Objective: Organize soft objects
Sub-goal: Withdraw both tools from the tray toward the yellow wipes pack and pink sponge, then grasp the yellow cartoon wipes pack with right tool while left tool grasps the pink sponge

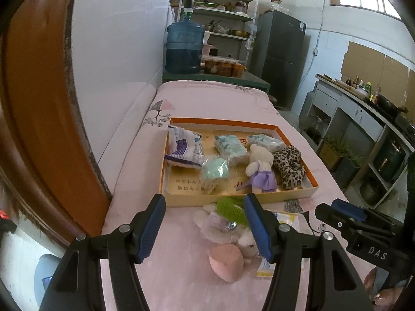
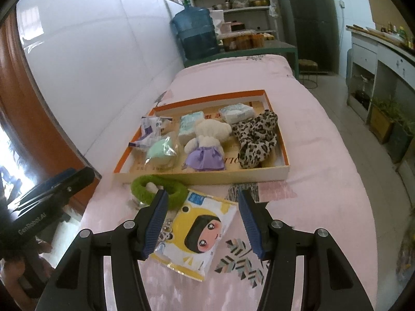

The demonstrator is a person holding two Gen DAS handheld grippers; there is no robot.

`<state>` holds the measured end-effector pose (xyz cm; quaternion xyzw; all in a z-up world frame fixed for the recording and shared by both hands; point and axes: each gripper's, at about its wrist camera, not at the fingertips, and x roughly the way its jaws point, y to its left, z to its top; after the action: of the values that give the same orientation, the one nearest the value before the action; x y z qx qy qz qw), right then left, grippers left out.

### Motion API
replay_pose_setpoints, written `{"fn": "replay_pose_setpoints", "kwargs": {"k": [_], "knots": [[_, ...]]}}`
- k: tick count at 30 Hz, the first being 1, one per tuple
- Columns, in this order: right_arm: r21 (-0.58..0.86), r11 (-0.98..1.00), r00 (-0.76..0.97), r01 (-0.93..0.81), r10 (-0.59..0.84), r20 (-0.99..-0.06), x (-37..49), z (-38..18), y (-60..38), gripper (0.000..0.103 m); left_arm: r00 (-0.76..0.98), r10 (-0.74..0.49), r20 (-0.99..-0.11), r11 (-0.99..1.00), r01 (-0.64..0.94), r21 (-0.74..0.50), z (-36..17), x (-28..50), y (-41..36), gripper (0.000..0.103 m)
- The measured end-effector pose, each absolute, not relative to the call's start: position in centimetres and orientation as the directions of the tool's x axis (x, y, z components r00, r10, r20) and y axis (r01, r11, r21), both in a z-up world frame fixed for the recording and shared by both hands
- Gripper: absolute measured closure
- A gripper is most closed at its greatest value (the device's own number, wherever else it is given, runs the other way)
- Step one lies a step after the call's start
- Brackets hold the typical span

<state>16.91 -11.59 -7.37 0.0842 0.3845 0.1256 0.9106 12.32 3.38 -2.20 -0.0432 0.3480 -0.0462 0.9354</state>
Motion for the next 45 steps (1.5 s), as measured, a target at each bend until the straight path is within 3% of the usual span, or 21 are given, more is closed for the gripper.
{"fn": "replay_pose_setpoints", "kwargs": {"k": [12, 28, 45], "knots": [[0.230, 0.953, 0.649, -0.197, 0.303, -0.698, 15.0, -8.2, -11.2, 0.045, 0.749, -0.155, -0.644, 0.987, 0.090, -0.134, -3.3, 10.0, 3.5, 0.041], [0.270, 0.949, 0.577, -0.164, 0.314, -0.754, 14.7, -12.4, -11.5, 0.045, 0.672, -0.217, -0.708, 0.976, 0.149, -0.158, -9.4, 9.1, 1.7, 0.041], [0.305, 0.939, 0.536, -0.161, 0.343, -0.771, 15.8, -14.0, -11.0, 0.045, 0.629, -0.201, -0.751, 0.979, 0.112, -0.169, -12.1, 11.1, 1.4, 0.041]]}}
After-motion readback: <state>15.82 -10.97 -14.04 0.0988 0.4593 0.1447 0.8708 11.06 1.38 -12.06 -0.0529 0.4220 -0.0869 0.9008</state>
